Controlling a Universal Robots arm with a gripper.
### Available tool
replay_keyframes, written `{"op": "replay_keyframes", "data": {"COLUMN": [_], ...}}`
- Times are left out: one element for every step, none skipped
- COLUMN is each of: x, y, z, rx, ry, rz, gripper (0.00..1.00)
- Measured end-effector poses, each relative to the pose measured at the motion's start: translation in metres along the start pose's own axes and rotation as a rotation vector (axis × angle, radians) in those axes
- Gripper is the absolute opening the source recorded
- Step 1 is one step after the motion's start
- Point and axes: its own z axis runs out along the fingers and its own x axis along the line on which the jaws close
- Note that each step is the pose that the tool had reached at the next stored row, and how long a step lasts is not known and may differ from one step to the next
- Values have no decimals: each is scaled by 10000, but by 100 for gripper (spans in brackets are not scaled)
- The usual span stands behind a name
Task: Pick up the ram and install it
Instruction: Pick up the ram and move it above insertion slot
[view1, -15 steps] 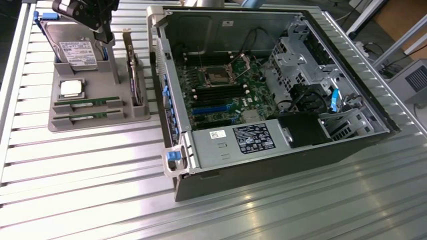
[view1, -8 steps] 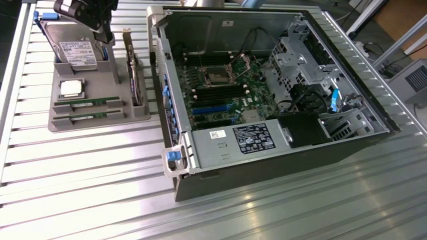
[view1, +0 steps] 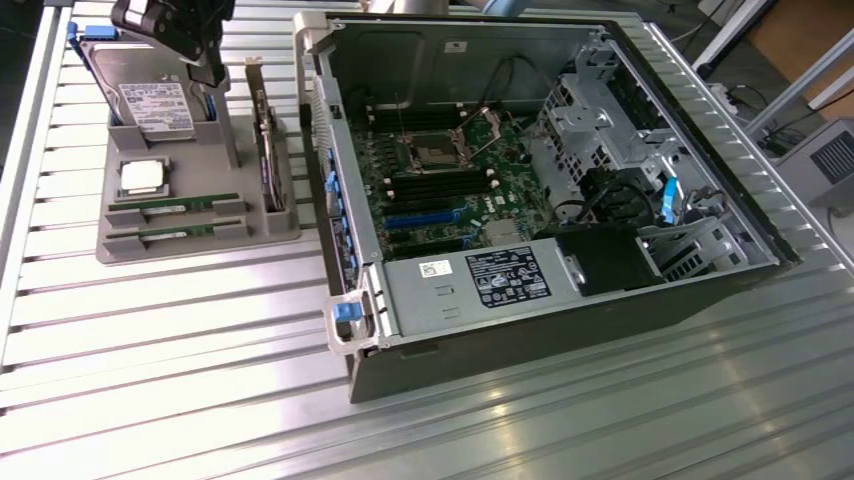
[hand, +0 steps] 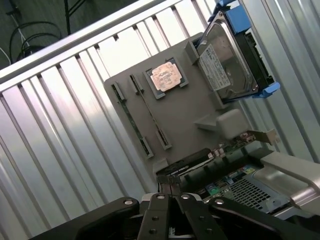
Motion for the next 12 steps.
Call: {"op": "replay_keyframes", "data": {"x": [0, 0, 0, 0, 0, 0, 0, 0, 0, 0, 0, 0], "y": [0, 0, 0, 0, 0, 0, 0, 0, 0, 0, 0, 0], "z": [0, 0, 0, 0, 0, 0, 0, 0, 0, 0, 0, 0], "rx": [-2, -2, -4, -5, -5, -6, -7, -9, -9, -10, -11, -12], "ry": [3, 5, 8, 9, 10, 12, 14, 18, 19, 21, 22, 24], "rz": [-70, -114, -181, -220, -259, -293, -358, -438, -479, -514, -548, -584], "gripper": [10, 10, 10, 10, 10, 10, 10, 10, 10, 10, 10, 10]}}
